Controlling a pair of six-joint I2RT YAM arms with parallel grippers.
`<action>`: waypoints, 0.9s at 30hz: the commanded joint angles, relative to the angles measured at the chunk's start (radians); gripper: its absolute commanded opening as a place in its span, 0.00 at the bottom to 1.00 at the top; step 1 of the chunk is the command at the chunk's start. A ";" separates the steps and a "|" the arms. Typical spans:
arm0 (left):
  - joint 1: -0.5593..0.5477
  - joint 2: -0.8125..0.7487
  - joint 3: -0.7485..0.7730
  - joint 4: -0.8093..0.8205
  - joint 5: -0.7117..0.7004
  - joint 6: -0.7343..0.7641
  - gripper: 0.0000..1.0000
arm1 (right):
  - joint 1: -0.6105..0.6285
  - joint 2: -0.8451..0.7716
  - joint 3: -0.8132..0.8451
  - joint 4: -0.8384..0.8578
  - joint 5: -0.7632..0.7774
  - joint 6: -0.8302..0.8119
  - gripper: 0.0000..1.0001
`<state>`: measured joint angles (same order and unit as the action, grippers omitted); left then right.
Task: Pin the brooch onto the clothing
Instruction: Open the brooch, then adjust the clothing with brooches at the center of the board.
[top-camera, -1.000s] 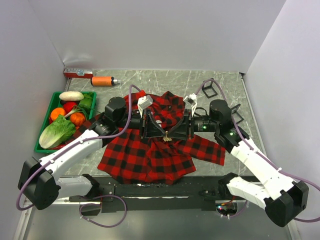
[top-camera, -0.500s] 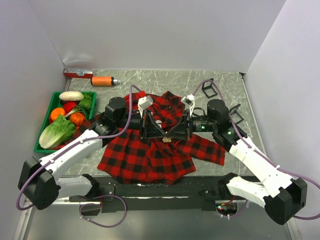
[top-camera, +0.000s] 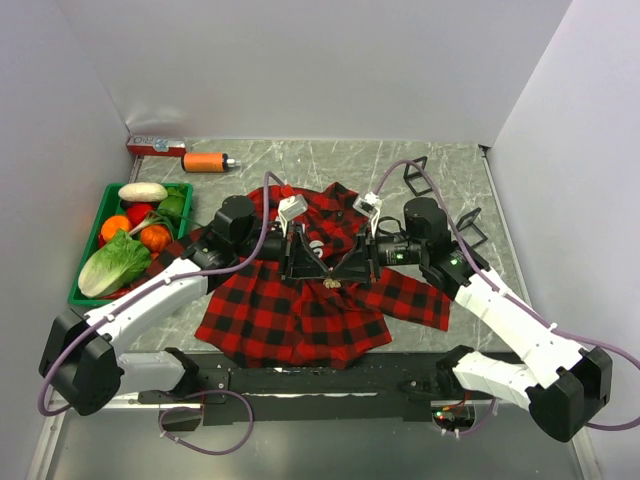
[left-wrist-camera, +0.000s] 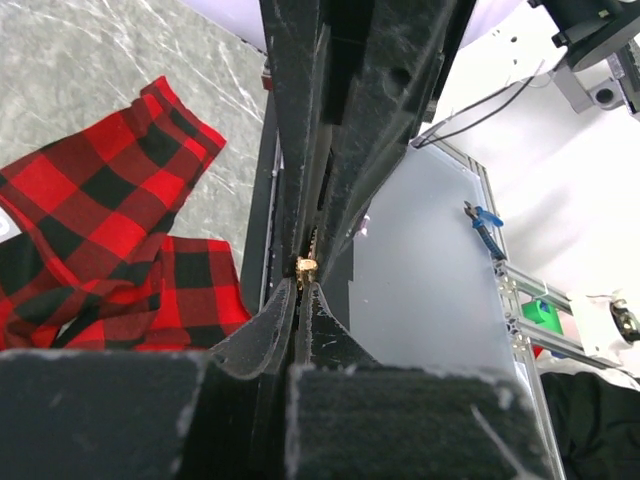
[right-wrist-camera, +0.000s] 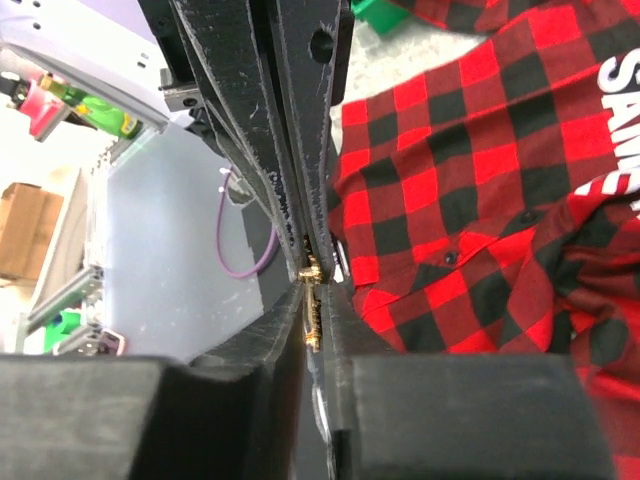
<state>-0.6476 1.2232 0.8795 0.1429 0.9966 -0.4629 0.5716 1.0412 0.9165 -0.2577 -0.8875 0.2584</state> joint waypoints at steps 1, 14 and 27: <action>-0.012 0.013 0.038 0.011 -0.081 0.016 0.01 | 0.033 -0.015 0.045 0.002 -0.016 -0.031 0.30; 0.009 0.009 0.045 -0.023 -0.159 0.027 0.01 | -0.053 -0.174 0.061 -0.127 0.074 -0.071 0.73; 0.032 0.019 0.134 -0.344 -0.737 0.234 0.01 | -0.052 -0.020 0.005 -0.164 0.771 0.050 0.73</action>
<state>-0.6346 1.2312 0.9691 -0.1368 0.4232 -0.2821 0.5190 0.9298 0.9176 -0.4152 -0.3519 0.2661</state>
